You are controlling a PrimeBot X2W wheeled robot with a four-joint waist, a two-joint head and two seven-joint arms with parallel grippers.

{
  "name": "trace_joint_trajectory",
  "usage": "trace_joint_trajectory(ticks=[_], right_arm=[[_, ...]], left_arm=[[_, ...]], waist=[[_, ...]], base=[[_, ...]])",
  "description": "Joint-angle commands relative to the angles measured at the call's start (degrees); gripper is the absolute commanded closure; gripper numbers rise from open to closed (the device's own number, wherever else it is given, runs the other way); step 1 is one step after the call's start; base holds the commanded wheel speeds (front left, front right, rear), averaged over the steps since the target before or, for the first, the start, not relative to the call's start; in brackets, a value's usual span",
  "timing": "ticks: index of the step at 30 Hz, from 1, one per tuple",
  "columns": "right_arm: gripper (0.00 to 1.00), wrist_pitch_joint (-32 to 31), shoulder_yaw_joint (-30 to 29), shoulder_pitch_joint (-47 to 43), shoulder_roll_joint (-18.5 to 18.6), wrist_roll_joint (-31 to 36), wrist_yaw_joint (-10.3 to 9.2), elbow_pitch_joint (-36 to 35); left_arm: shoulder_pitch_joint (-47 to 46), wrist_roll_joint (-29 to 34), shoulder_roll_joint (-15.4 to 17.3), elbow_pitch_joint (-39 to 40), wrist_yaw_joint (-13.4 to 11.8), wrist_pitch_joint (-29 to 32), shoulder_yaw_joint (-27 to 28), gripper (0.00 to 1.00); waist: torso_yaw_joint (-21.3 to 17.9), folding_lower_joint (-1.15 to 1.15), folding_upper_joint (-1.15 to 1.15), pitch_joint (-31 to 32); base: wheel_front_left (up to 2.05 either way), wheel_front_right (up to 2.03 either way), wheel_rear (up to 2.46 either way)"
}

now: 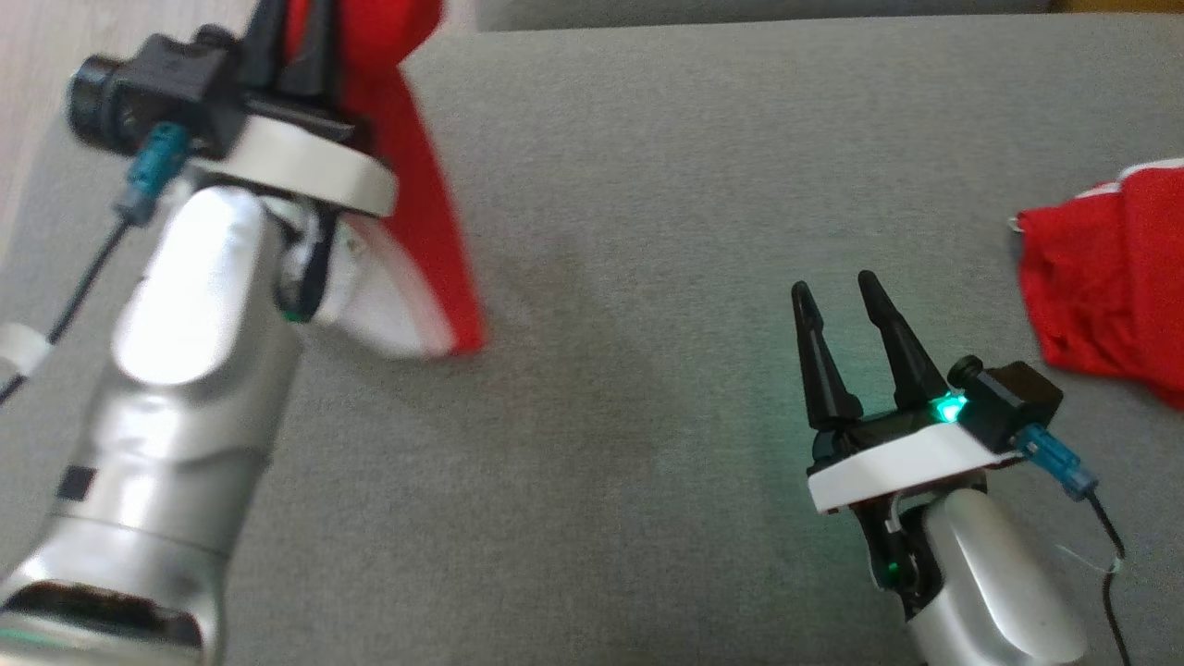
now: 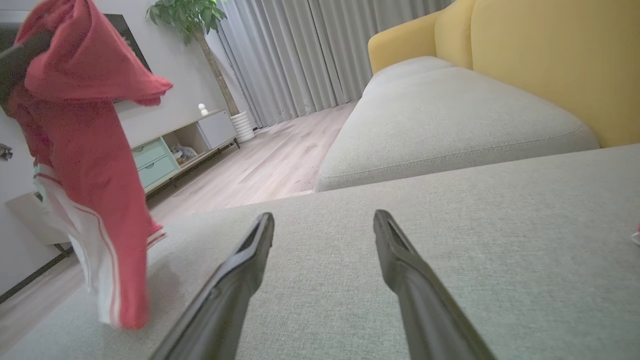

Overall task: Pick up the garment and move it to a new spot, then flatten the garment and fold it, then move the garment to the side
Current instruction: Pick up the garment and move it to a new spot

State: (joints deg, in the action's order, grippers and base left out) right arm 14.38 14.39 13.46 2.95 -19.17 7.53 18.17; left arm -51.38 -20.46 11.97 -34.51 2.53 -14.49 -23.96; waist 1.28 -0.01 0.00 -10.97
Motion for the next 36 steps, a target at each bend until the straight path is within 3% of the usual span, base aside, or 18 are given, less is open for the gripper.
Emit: trace_joint_trajectory(ticks=[1,11,12,13,14,19,24,28,36], right_arm=[[0.0,0.6,1.2,0.4,-0.1,-0.6,-0.04,-1.7],[0.0,0.6,-0.6,0.3,-0.1,-1.6,-0.04,-2.9],[0.0,0.6,-0.8,0.3,-0.1,-1.7,-0.04,-3.0],[0.0,0.6,-0.9,0.4,-0.1,-1.8,-0.04,-3.0],[0.0,0.6,-1.0,0.4,-0.1,-1.9,-0.04,-3.1],[0.0,0.6,-1.4,0.5,-0.1,-2.2,-0.04,-3.3],[0.0,0.6,-2.1,-0.1,-0.1,-2.0,-0.04,-3.3],[0.0,0.6,-2.3,-0.6,-0.1,-1.8,-0.04,-3.3],[0.0,0.6,-2.6,-2.0,-0.1,-1.0,-0.04,-3.2]], left_arm=[[-1.1,1.1,0.4,3.8,-0.2,-0.5,1.1,1.0],[8.1,5.7,-7.5,7.4,-1.3,-0.1,-11.2,1.0],[9.2,5.8,-8.0,7.0,-1.0,0.2,-13.0,0.96],[10.2,5.8,-8.4,6.6,-0.8,0.5,-14.8,0.53],[11.0,5.9,-8.6,6.3,-0.6,0.8,-16.6,0.0],[13.3,5.2,-9.0,5.6,-0.3,1.5,-22.3,0.0],[13.2,3.0,-9.1,5.8,-1.7,1.3,-24.4,0.0],[13.1,1.3,-8.5,5.8,-4.2,0.4,-21.1,0.0],[20.1,-2.4,-0.8,11.6,-9.6,-0.5,-9.7,0.0]], waist=[[-1.4,0.01,0.0,1.0],[-6.6,0.01,0.0,0.9],[-7.1,0.01,0.0,0.8],[-7.5,0.01,0.0,0.7],[-7.8,0.01,0.0,0.7],[-8.4,0.01,0.0,0.5],[-7.1,0.01,0.0,1.0],[-5.5,0.01,0.0,2.0],[-2.5,0.01,0.0,4.0]], base=[[0.0,0.0,0.0],[0.0,0.0,0.0],[0.0,0.0,0.0],[0.0,0.0,0.0],[0.0,0.0,0.0],[0.0,0.0,0.0],[0.0,0.0,0.0],[0.0,0.0,0.0],[0.0,0.0,0.0]])
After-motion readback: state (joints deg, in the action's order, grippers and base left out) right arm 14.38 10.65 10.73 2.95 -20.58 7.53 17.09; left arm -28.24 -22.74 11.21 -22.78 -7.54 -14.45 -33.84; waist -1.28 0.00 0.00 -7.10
